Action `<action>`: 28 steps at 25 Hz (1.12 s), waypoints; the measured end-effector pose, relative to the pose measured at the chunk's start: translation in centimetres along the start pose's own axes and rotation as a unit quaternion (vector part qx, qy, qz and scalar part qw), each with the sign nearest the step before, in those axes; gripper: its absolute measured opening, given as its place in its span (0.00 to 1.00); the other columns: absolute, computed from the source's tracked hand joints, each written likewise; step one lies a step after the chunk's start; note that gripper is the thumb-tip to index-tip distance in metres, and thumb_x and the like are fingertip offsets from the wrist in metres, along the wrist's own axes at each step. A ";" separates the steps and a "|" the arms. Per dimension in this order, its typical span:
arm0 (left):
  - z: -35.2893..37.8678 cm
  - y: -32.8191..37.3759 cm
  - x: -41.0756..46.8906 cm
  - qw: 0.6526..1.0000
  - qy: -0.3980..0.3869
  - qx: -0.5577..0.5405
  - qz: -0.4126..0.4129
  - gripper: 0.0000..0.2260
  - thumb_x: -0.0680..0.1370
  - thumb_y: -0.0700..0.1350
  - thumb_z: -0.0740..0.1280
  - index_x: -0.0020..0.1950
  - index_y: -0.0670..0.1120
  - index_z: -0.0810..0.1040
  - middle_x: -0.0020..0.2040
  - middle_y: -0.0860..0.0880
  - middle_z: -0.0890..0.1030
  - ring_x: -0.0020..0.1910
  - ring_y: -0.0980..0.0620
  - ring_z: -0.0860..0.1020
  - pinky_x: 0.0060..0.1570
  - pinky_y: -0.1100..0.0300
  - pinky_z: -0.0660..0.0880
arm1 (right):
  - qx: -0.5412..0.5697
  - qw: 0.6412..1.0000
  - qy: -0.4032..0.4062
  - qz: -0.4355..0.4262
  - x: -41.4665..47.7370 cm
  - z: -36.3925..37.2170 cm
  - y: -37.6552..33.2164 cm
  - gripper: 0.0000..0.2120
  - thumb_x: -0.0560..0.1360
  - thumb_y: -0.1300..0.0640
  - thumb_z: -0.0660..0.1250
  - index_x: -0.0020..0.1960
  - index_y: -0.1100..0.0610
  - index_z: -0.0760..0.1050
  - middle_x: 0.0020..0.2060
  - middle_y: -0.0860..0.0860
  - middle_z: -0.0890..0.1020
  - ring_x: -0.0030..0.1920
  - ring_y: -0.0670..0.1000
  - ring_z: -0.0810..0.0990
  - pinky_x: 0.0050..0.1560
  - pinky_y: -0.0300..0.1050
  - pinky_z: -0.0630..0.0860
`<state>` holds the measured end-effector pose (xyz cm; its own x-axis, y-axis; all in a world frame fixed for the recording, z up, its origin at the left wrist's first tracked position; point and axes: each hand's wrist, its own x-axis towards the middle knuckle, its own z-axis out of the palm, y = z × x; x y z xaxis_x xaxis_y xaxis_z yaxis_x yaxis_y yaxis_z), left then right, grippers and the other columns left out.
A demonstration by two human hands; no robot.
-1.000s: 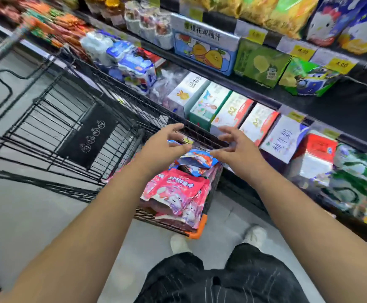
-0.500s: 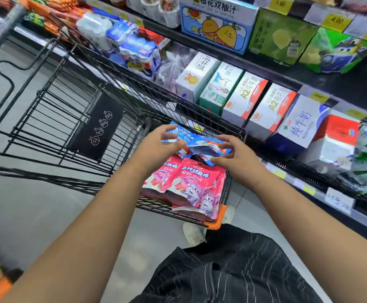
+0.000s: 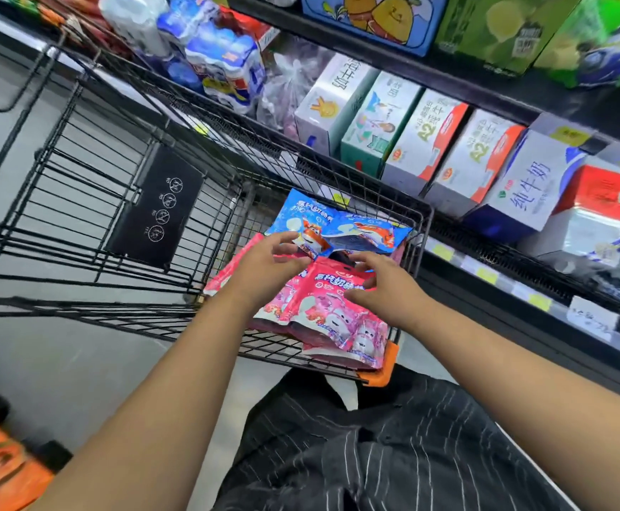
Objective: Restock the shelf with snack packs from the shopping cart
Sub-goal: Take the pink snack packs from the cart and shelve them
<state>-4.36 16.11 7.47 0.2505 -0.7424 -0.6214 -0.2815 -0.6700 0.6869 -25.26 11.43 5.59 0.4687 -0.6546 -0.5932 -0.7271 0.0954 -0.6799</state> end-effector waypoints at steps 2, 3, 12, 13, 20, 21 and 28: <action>-0.8 -0.7 1.2 1.000 -0.011 0.016 0.001 0.23 0.76 0.46 0.72 0.70 0.51 0.73 0.60 0.52 0.78 0.55 0.57 0.78 0.46 0.64 0.73 | -0.008 1.000 -0.002 0.023 0.6 1.2 0.0 0.30 0.75 0.51 0.73 0.73 0.50 0.65 0.67 0.53 0.74 0.53 0.50 0.76 0.53 0.43 0.70; -1.3 -1.1 1.7 0.999 -0.019 0.027 0.000 0.22 0.77 0.46 0.72 0.70 0.51 0.73 0.60 0.52 0.78 0.55 0.58 0.78 0.45 0.65 0.73 | -0.012 0.999 0.002 0.038 1.0 1.9 0.0 0.30 0.75 0.50 0.72 0.73 0.51 0.65 0.67 0.53 0.74 0.55 0.51 0.76 0.55 0.44 0.70; -5.7 -6.0 6.2 0.989 -0.088 0.118 0.000 0.21 0.75 0.49 0.73 0.68 0.53 0.74 0.64 0.49 0.76 0.61 0.50 0.76 0.61 0.50 0.75 | 0.104 0.953 0.124 0.255 3.5 9.5 1.6 0.37 0.70 0.44 0.76 0.73 0.53 0.65 0.70 0.59 0.68 0.63 0.58 0.74 0.63 0.50 0.71; -5.9 -6.7 6.6 0.988 -0.092 0.126 0.003 0.22 0.76 0.49 0.73 0.69 0.52 0.73 0.65 0.48 0.75 0.62 0.50 0.75 0.61 0.51 0.75 | 0.099 0.946 0.138 0.274 3.8 10.0 1.8 0.39 0.69 0.43 0.76 0.73 0.54 0.64 0.71 0.60 0.67 0.66 0.59 0.71 0.65 0.51 0.69; -5.5 -11.6 8.8 0.983 -0.085 0.121 -0.109 0.45 0.64 0.57 0.77 0.76 0.52 0.60 0.71 0.44 0.70 0.64 0.44 0.75 0.63 0.47 0.75 | 0.133 0.897 0.158 0.391 5.3 12.0 2.6 0.57 0.63 0.44 0.81 0.79 0.50 0.48 0.73 0.61 0.62 0.71 0.62 0.67 0.70 0.55 0.67; -5.3 -12.2 9.2 0.982 -0.083 0.114 -0.125 0.47 0.63 0.57 0.77 0.77 0.52 0.59 0.72 0.44 0.70 0.64 0.43 0.75 0.65 0.47 0.74 | 0.149 0.889 0.165 0.400 5.6 12.2 2.9 0.60 0.61 0.45 0.82 0.79 0.50 0.46 0.73 0.60 0.64 0.71 0.62 0.68 0.70 0.57 0.68; -4.5 -15.0 10.6 0.979 -0.075 -0.032 -0.186 0.42 0.73 0.42 0.76 0.79 0.48 0.53 0.66 0.48 0.76 0.61 0.45 0.77 0.60 0.49 0.75 | 0.305 0.830 0.212 0.416 7.7 11.9 3.9 0.53 0.59 0.63 0.84 0.73 0.57 0.55 0.58 0.56 0.75 0.58 0.58 0.76 0.58 0.55 0.76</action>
<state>6.68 18.28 -7.67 0.1848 -0.4407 -0.8784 -0.1358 -0.8967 0.4213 -18.51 15.71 -6.72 -0.3816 -0.3644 -0.8494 -0.2607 0.9241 -0.2794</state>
